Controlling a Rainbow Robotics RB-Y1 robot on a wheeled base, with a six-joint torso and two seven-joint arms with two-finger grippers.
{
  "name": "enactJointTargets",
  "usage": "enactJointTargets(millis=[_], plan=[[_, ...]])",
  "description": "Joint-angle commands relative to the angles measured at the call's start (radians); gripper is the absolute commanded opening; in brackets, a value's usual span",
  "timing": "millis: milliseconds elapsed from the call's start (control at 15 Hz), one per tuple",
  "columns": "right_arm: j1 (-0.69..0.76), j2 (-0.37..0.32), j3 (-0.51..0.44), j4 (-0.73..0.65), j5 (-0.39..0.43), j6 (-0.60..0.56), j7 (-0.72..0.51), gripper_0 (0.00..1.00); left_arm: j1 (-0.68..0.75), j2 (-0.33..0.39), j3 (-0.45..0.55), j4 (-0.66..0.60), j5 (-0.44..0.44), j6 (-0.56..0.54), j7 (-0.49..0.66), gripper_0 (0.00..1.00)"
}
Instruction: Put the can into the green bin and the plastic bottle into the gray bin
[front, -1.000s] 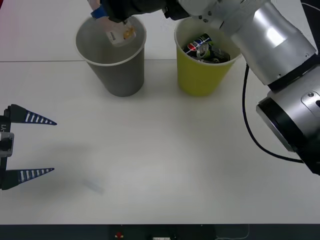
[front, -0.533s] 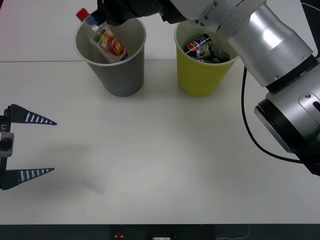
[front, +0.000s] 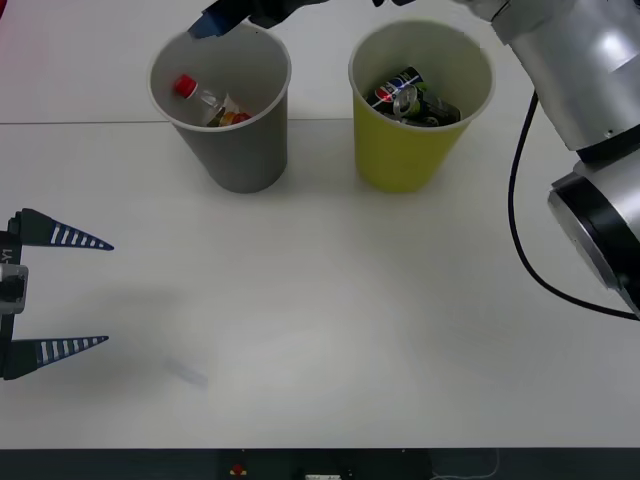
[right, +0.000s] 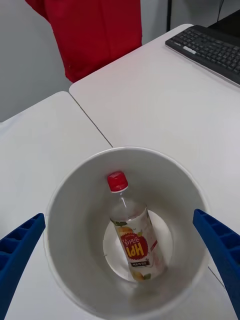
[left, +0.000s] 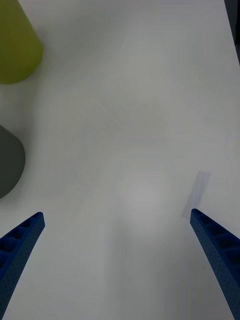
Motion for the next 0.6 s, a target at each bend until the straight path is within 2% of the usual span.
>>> enactJointTargets(millis=[67,267,600], plan=[[0.051,-0.071,-0.071,-0.093,-0.110,-0.110,0.059,1.00,0.000,0.000,0.000,0.000,0.000,0.000,0.000,1.00],[0.168,-0.167,-0.123,-0.285,-0.176,-0.188,0.082,1.00,0.000,0.000,0.000,0.000,0.000,0.000,0.000,1.00],[0.439,-0.348,-0.200,-0.615,-0.322,-0.198,0.129,1.00,0.000,0.000,0.000,0.000,0.000,0.000,0.000,1.00]])
